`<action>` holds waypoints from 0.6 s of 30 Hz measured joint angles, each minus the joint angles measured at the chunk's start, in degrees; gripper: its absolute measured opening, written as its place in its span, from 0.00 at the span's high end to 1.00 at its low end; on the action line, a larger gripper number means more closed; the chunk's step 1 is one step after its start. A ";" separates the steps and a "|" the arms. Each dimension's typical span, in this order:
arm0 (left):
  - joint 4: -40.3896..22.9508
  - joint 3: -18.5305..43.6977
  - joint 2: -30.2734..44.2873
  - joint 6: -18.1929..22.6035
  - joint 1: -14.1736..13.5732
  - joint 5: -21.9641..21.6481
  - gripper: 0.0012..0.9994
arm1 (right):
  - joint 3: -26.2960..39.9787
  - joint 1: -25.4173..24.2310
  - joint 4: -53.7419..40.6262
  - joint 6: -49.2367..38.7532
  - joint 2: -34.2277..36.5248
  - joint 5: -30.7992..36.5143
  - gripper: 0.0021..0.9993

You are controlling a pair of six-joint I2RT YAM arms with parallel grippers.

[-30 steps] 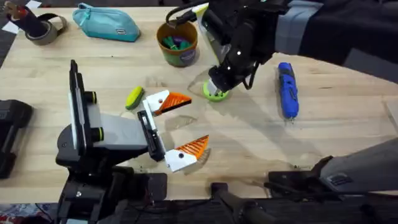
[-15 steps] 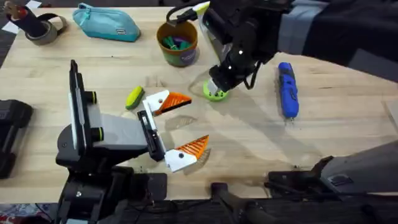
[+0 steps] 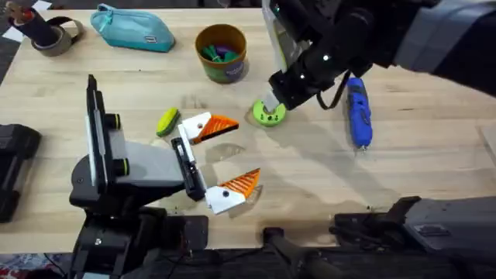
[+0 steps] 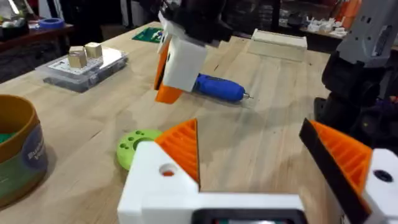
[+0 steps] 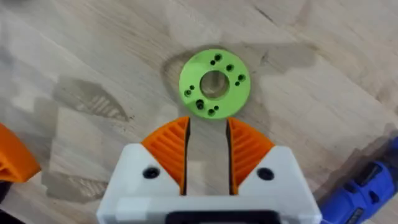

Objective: Pick up the gripper from the table and insert it into the empty holder that is missing its gripper. Then pick up a screw, insert it into the mounting hole, and use the screwdriver to tighten it. Finally, clean up the table by picking up the vegetable and placing it into the bucket.

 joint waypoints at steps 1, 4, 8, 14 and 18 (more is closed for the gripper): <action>-0.01 0.00 0.00 0.00 0.00 0.00 0.01 | -0.78 0.02 1.15 0.01 -0.20 0.00 0.66; -0.01 0.00 0.00 0.00 0.00 0.00 0.01 | -3.91 0.44 4.36 0.21 -0.49 0.01 0.66; -0.01 0.00 0.00 0.00 0.00 0.00 0.01 | -7.78 1.41 7.46 0.24 -0.36 0.00 0.66; -0.01 0.00 0.00 0.00 0.00 0.00 0.01 | -10.45 1.71 12.07 0.25 -0.34 0.00 0.66; 0.00 0.00 0.00 0.00 0.00 0.00 0.01 | -11.16 1.71 13.91 0.42 0.17 0.00 0.66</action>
